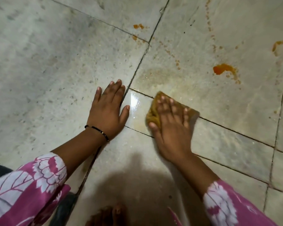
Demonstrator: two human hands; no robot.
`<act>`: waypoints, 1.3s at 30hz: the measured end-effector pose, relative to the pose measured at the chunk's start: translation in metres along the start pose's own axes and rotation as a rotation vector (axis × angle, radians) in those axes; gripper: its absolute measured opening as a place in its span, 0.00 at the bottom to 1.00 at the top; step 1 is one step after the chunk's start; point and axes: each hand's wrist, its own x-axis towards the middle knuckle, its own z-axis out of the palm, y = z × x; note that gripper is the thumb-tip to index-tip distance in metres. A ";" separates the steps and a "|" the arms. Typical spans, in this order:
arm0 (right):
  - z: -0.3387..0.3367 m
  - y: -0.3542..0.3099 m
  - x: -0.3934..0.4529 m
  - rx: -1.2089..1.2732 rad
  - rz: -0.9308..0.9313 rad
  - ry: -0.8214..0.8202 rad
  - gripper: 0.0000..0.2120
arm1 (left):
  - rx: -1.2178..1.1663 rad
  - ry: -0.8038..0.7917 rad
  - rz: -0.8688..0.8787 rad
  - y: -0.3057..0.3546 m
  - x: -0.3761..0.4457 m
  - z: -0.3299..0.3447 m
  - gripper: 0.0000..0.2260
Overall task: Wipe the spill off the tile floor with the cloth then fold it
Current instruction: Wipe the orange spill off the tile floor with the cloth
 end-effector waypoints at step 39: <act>-0.004 0.016 0.029 -0.109 -0.304 -0.026 0.38 | 0.036 -0.007 0.019 0.001 0.000 0.000 0.26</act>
